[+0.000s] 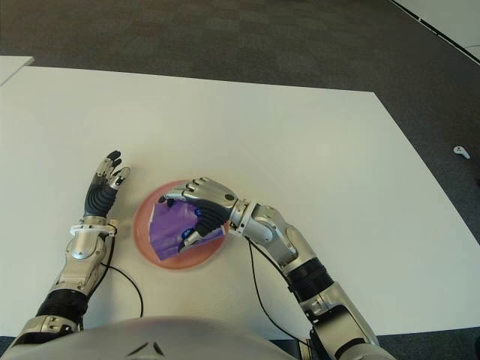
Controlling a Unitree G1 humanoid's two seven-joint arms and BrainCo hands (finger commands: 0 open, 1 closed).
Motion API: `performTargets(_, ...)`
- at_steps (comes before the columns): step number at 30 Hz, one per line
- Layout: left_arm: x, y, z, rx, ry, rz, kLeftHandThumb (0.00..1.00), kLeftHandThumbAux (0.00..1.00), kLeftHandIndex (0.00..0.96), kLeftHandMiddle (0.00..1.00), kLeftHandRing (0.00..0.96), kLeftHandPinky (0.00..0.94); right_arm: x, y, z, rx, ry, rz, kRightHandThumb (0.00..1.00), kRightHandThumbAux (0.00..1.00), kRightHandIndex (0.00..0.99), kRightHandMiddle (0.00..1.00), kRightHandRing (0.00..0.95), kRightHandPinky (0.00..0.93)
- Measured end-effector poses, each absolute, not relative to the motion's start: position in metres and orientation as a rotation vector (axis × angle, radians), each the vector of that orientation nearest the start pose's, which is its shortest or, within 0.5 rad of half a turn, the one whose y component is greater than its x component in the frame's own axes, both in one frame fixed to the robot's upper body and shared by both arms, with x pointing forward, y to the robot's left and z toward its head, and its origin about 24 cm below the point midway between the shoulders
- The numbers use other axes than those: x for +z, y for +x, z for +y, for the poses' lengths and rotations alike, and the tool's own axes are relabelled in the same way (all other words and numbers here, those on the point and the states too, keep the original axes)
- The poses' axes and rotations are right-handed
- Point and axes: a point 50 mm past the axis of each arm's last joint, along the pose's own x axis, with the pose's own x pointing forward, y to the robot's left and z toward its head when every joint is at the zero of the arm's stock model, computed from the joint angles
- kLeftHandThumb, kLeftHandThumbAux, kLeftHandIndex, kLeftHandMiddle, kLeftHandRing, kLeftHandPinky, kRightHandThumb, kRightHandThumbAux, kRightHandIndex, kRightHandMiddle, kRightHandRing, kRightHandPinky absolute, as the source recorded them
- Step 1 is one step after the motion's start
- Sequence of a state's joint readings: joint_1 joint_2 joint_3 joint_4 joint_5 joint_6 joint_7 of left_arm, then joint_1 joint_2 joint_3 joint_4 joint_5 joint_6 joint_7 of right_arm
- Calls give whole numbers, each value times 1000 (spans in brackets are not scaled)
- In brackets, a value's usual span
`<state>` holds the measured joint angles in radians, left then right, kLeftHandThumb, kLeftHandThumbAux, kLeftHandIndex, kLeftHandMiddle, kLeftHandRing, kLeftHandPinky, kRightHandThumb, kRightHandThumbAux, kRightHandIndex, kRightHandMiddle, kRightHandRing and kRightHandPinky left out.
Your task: Put the tissue paper into the plate.
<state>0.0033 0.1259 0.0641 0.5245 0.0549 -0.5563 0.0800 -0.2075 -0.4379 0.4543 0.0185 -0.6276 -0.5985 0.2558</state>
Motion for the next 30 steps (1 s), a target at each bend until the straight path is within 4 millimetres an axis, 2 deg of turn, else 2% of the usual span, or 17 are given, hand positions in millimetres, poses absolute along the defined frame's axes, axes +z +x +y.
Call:
performTargets(3, -19, 228, 197, 109, 169, -33, 0, 370, 0, 0, 0, 0, 73, 231, -79, 977, -1106, -655, 151, 475, 8, 11, 7, 4)
performTargets(8, -19, 228, 197, 108, 169, -33, 0, 377, 0, 0, 0, 0, 75, 232, -78, 982, -1150, -680, 106, 413, 1, 1, 1, 0)
performTargets(30, -18, 225, 197, 110, 170, -36, 0, 400, 0, 0, 0, 0, 74, 227, -75, 978, -1170, -733, 177, 190, 0, 0, 0, 0)
